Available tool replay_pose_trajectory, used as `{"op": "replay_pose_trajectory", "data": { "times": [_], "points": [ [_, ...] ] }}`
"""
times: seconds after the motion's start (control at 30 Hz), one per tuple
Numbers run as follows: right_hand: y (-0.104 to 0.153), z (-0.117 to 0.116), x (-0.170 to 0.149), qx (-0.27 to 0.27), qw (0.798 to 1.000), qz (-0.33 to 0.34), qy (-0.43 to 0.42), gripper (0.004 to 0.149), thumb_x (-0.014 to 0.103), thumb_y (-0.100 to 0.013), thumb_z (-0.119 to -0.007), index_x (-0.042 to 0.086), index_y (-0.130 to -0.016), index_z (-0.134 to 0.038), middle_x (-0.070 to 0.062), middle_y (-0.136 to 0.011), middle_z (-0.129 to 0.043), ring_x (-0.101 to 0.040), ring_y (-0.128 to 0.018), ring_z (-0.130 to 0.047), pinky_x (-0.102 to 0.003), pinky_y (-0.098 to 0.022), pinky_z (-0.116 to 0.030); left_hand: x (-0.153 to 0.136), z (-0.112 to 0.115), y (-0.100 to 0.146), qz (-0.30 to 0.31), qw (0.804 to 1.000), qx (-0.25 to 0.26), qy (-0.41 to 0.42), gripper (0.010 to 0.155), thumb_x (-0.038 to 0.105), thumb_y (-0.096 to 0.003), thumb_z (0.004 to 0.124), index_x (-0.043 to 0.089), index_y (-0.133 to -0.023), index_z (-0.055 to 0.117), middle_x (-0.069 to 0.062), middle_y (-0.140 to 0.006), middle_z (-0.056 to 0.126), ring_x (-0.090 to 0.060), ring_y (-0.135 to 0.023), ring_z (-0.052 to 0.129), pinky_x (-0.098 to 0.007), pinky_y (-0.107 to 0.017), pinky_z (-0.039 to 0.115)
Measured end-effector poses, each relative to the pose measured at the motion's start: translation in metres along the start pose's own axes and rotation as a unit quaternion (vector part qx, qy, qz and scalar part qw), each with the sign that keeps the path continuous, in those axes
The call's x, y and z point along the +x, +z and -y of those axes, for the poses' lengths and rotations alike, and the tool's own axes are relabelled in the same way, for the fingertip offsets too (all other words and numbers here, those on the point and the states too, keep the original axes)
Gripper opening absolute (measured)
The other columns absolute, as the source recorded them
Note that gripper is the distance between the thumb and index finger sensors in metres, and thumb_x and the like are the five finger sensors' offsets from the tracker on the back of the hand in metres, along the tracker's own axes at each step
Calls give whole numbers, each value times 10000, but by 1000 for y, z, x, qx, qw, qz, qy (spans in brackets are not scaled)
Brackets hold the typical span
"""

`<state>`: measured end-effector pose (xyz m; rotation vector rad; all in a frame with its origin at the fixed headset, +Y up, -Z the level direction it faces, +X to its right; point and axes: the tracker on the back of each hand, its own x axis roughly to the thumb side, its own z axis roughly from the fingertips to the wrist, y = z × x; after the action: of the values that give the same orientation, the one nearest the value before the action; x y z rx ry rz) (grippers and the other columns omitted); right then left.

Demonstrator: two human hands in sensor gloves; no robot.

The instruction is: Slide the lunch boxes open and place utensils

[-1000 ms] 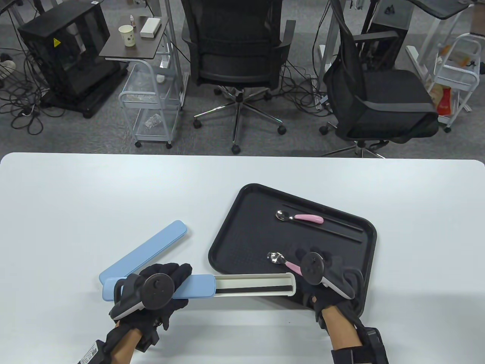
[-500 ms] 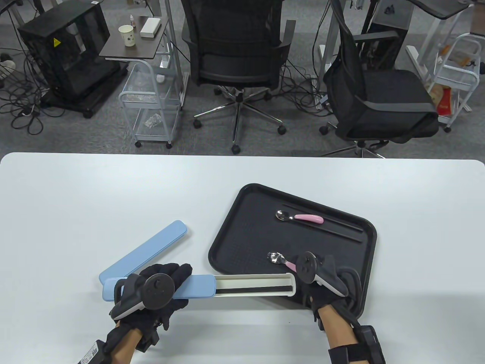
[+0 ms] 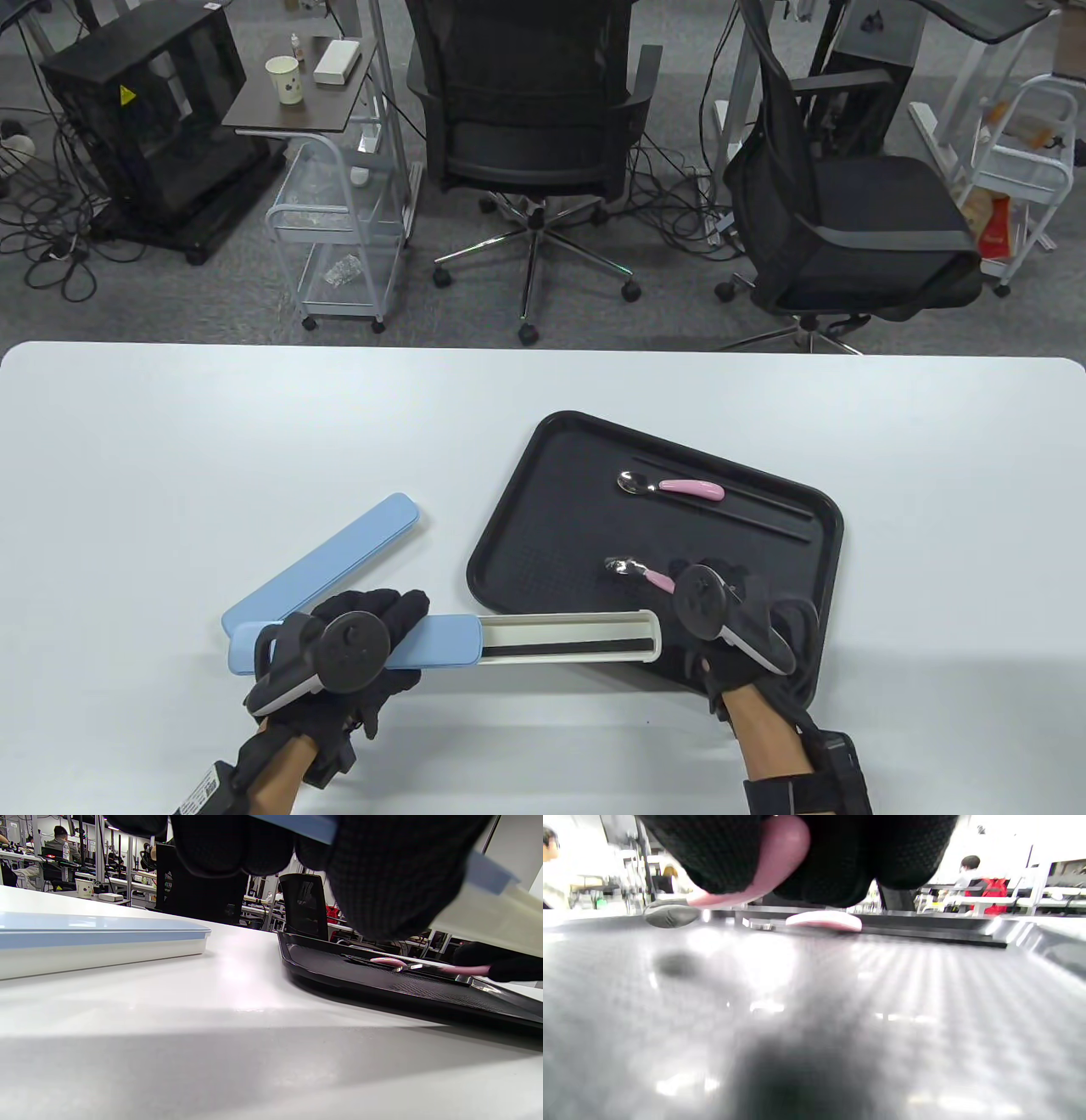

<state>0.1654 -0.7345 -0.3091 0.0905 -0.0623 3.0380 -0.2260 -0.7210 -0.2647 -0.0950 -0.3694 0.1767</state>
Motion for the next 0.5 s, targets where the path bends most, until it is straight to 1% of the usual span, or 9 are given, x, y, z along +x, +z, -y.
{"op": "replay_pose_trajectory", "data": {
  "times": [0.03,0.1,0.17,0.23,0.3,0.4,0.5],
  "points": [
    [2,5,-2,-10,1000,0,-11,492,323,-475,-796,308,-960,-711,-106,-960,-713,-302,-772,-839,-524,-641,-700,0,0,0,0,1000,0,0,808,489,-350,917,317,-1034,523,-15,-1030,574,-309,-897,642,-604,-719,468],
    [8,19,-6,-47,998,1,-49,492,325,-473,-801,311,-957,-713,-105,-958,-715,-299,-769,-840,-521,-637,-703,-1,0,0,-2,1000,-1,0,807,488,-350,918,317,-1033,524,-16,-1030,574,-310,-896,642,-604,-719,468],
    [16,32,-9,-80,993,15,-86,493,331,-474,-802,321,-958,-707,-93,-966,-708,-291,-776,-835,-518,-643,-699,-2,0,0,-4,1000,-2,1,807,487,-350,918,315,-1034,524,-15,-1030,574,-310,-897,641,-604,-719,467],
    [23,44,-9,-102,985,52,-131,491,325,-474,-808,329,-955,-709,-83,-974,-700,-294,-786,-828,-522,-649,-690,-3,0,-1,-6,1000,-3,3,808,487,-349,918,316,-1034,524,-15,-1030,574,-309,-897,642,-604,-719,467],
    [30,54,-4,-118,978,80,-153,490,324,-470,-816,335,-949,-717,-67,-978,-703,-292,-797,-823,-534,-663,-672,-4,0,-1,-8,1000,-3,4,807,486,-350,918,317,-1034,524,-16,-1030,574,-309,-897,642,-605,-719,466],
    [36,61,10,-103,973,132,-161,484,311,-469,-822,348,-941,-722,-39,-991,-694,-298,-819,-804,-554,-693,-624,-5,0,-1,-12,1000,-4,4,807,487,-350,918,316,-1034,524,-15,-1030,575,-309,-897,642,-604,-719,467],
    [39,60,28,-69,969,176,-158,474,297,-466,-832,342,-929,-741,-42,-988,-705,-309,-811,-813,-559,-687,-631,-7,1,-1,-18,1000,-7,4,808,486,-350,919,317,-1034,524,-16,-1030,574,-310,-897,641,-604,-720,466]
  ]
}}
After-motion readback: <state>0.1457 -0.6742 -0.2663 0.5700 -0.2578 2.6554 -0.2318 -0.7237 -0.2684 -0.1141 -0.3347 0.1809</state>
